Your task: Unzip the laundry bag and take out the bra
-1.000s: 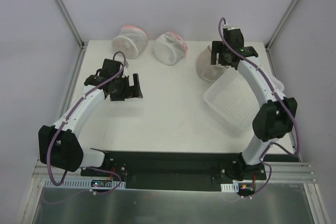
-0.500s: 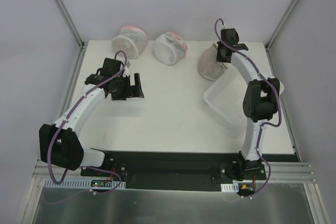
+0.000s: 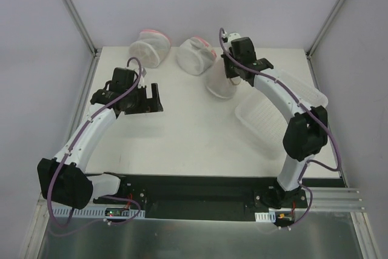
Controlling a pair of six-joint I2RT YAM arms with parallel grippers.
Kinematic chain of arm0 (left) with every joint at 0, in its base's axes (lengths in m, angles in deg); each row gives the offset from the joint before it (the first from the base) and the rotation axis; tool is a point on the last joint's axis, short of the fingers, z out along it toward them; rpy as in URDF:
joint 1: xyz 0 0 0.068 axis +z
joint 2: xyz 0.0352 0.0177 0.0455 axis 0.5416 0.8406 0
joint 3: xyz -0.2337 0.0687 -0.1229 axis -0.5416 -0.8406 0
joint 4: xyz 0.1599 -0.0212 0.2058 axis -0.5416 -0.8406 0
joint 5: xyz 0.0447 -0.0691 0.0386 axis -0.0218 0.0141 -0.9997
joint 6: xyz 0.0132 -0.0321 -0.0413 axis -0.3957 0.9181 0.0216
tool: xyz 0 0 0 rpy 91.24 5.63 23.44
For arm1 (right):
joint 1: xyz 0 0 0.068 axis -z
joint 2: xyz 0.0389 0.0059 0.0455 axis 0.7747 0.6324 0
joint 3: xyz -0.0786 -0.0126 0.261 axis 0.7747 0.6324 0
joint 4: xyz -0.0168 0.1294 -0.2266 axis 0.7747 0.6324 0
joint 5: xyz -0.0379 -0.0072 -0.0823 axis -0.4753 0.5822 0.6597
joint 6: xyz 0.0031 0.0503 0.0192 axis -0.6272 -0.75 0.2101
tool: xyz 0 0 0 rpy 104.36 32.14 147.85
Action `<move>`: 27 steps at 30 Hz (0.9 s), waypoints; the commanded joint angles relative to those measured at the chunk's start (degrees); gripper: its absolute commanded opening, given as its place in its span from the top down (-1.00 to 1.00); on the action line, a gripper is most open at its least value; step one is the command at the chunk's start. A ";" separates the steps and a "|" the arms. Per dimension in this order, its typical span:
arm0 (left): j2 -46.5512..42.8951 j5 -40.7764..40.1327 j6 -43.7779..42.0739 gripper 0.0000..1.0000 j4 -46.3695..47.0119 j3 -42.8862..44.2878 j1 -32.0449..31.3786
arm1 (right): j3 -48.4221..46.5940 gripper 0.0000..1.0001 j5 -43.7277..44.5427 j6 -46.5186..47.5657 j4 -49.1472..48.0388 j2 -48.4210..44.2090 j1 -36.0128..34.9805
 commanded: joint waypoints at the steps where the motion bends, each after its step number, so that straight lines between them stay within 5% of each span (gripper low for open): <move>1: -6.01 -4.11 -3.21 -0.98 -2.63 1.60 -0.08 | 3.76 0.97 -2.60 4.34 -0.45 -9.57 -5.98; 7: -10.24 -6.67 -4.35 -0.98 -4.13 2.04 -0.08 | 15.01 0.97 2.66 2.42 1.93 -16.17 -15.47; 10: -9.98 -6.40 -4.18 -0.98 -4.13 2.65 -0.08 | 12.57 0.42 6.54 -2.76 7.80 -13.98 -19.43; 11: -9.71 -5.88 -4.18 -0.99 -4.22 3.09 -0.08 | 12.03 -0.22 6.37 -5.82 8.78 -13.36 -20.23; 13: -8.75 -4.65 -3.92 -0.98 -4.65 4.49 -0.08 | 11.06 -0.52 8.38 -8.82 10.28 -12.04 -22.86; 21: -7.78 -0.17 -0.41 -0.98 -4.92 6.43 -1.31 | 19.04 -0.75 9.53 -17.36 6.94 -22.04 -22.35; 27: -4.44 -3.24 3.28 -0.99 -5.01 6.52 -12.38 | 29.06 -0.78 9.52 -23.24 6.67 -34.00 -18.66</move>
